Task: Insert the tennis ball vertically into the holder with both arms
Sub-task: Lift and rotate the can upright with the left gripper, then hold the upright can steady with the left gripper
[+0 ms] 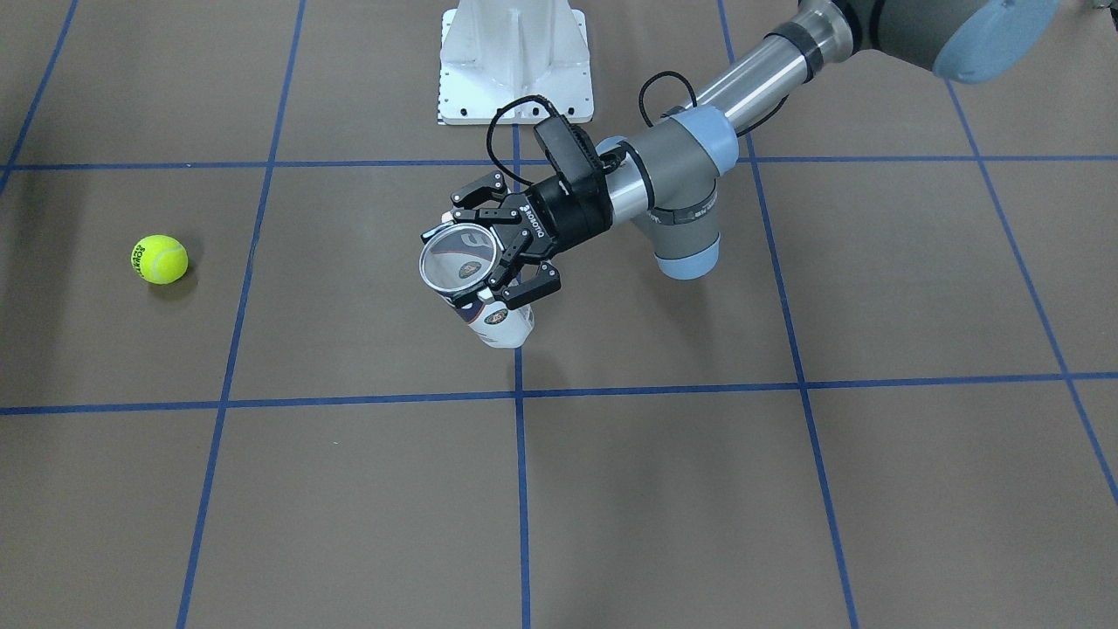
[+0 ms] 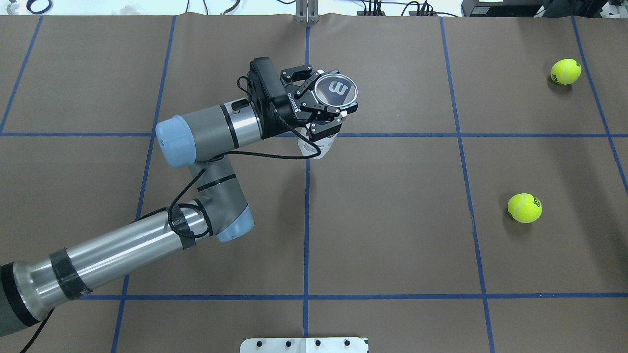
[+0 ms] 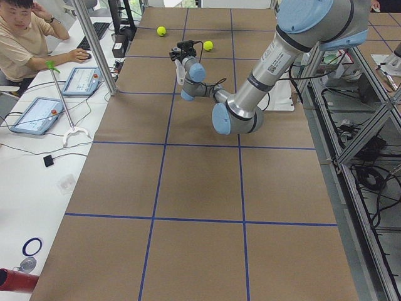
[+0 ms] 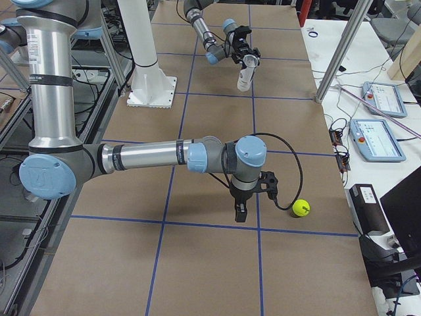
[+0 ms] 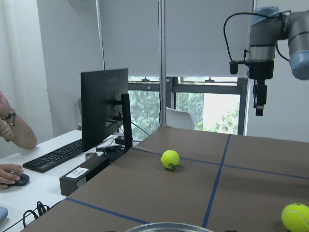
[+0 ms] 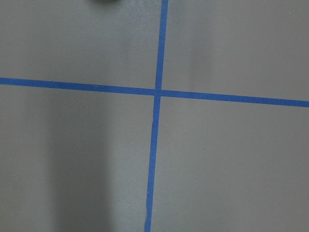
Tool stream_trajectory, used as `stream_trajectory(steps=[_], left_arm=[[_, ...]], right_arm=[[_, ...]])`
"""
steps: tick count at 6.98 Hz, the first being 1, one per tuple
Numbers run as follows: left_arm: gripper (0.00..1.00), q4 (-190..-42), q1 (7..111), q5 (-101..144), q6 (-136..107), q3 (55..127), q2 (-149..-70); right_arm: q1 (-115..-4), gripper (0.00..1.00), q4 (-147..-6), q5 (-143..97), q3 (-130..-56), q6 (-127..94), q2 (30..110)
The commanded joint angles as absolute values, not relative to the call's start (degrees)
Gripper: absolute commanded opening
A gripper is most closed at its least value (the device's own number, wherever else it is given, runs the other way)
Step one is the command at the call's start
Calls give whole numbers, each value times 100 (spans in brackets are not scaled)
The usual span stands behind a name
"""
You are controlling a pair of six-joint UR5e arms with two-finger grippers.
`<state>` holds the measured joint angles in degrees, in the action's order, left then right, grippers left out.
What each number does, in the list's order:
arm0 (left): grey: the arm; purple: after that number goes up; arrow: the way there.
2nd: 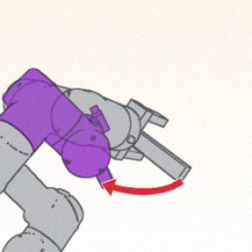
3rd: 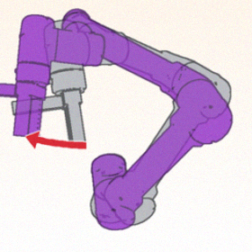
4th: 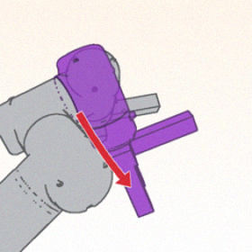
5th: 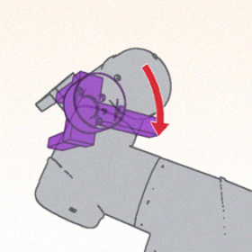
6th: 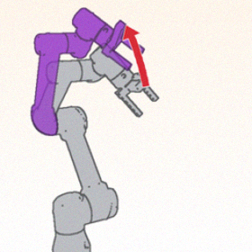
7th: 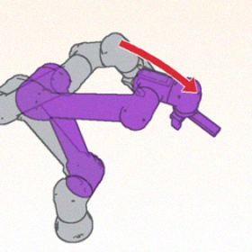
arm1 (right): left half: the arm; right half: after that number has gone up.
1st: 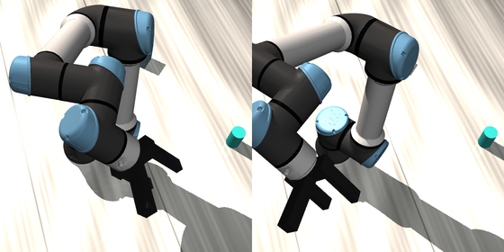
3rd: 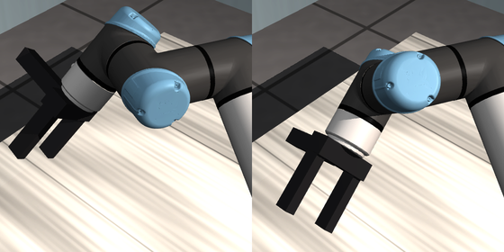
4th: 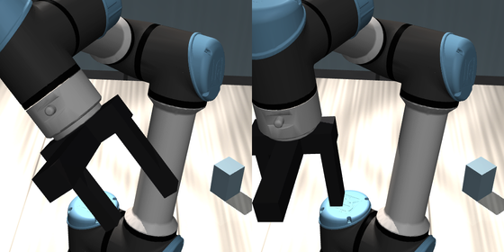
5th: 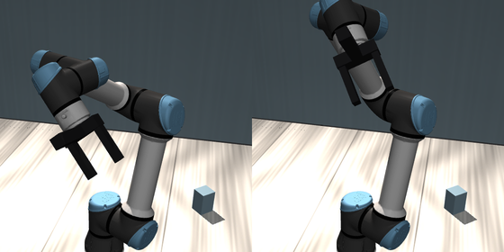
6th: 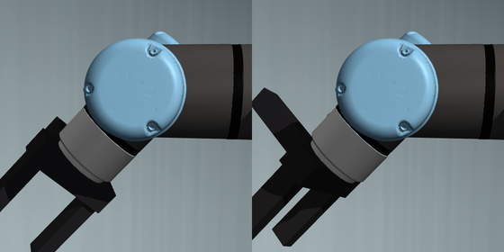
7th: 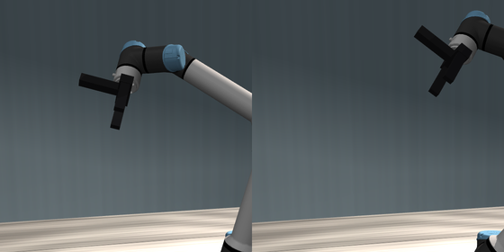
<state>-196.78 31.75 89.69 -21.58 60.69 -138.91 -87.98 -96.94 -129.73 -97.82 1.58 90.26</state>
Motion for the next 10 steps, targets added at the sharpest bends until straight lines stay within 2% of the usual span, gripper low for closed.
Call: stream_trajectory(steps=[1, 6, 9, 10], left_arm=[[58, -20555, 2928, 8483, -2153, 5601, -13887], [59, -20821, 2681, 8481, -2118, 5247, -13852], [71, -20821, 2654, 8481, -2127, 5264, -13825], [71, -20821, 2654, 8481, -2127, 5317, -13686]], right_arm=[[-8798, 100, -9694, -12981, -9791, 158, 9026], [-8798, 100, -9694, -12973, -9800, 158, 9026], [-8798, 100, -9694, -12973, -9809, 158, 9026], [-8798, 100, -9694, -12973, -9809, 158, 9026]])
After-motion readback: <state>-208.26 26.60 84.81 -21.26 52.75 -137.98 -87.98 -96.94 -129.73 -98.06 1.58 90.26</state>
